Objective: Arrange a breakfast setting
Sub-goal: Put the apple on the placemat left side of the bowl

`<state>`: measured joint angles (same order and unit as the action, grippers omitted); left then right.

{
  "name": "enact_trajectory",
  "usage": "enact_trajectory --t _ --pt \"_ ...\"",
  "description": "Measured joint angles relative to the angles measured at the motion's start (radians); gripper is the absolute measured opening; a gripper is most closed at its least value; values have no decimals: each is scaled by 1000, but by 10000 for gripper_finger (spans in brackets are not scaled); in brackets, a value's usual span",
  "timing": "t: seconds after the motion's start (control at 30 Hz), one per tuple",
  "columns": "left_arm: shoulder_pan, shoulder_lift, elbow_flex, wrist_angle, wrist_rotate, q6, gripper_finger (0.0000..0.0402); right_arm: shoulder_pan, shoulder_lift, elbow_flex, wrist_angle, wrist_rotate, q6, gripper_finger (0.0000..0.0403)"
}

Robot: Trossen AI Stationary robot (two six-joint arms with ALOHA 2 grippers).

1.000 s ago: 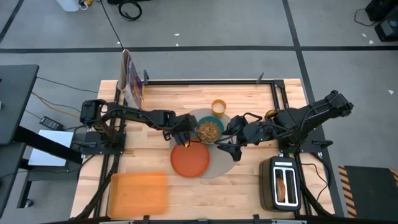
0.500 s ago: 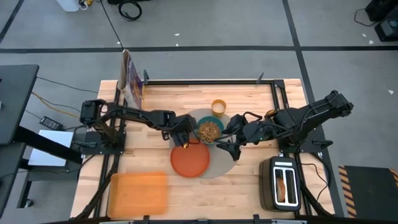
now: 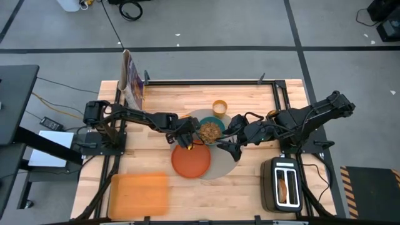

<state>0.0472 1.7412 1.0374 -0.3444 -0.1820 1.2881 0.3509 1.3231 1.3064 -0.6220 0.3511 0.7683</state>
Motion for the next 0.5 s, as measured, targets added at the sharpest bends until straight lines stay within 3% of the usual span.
enact_trajectory --t 0.5 --pt "7 41 -1 86 -22 -43 160 0 0 0 -18 -1 8 348"
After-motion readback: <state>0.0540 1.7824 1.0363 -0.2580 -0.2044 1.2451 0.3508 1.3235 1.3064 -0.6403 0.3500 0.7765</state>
